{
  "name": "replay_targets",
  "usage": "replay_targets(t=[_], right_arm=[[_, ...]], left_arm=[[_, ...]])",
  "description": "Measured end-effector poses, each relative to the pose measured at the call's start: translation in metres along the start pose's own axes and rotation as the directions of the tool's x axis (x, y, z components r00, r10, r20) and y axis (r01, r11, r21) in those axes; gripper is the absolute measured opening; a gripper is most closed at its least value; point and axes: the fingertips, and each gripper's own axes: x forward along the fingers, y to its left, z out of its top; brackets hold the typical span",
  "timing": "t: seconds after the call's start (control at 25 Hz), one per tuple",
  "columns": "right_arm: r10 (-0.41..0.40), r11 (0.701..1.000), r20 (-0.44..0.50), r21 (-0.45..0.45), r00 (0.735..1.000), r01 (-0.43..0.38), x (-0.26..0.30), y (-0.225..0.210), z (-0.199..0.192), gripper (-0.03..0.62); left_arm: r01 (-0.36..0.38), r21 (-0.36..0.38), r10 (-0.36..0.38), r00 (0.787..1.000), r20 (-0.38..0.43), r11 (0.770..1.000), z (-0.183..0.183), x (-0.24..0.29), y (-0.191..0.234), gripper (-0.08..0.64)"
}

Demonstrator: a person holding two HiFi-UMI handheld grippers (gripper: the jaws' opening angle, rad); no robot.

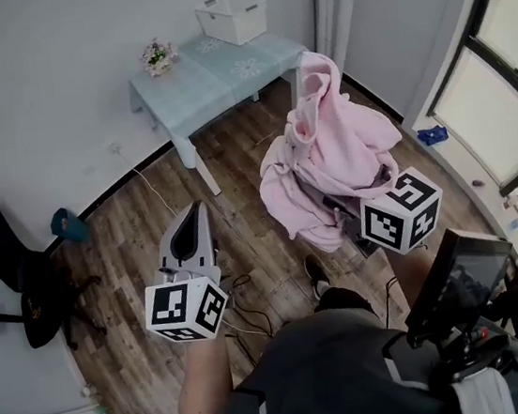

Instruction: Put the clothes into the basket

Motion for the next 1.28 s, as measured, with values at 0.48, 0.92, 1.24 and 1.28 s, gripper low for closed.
replay_targets(t=[0.48,0.92,1.24,1.28], right_arm=[[0.064,0.998,0.029,-0.003,0.998,-0.063,0.075,-0.06,0.021,0.364],[0.117,0.993,0.036,-0.004,0.993,-0.117,0.139,-0.16,0.044,0.364],[0.142,0.99,0.025,0.005,0.99,-0.142,0.189,-0.227,0.068,0.364],[0.14,0.99,0.024,0.008,0.99,-0.14,0.195,-0.233,0.069,0.364]], left_arm=[[-0.084,-0.023,0.083,0.996,-0.033,0.996,0.002,0.075,0.046,0.008],[-0.114,-0.02,0.113,0.993,-0.04,0.993,0.009,0.191,0.053,0.008],[-0.15,0.002,0.15,0.987,-0.062,0.989,0.027,0.271,0.072,0.008],[-0.149,0.003,0.149,0.986,-0.068,0.989,0.027,0.279,0.075,0.008]])
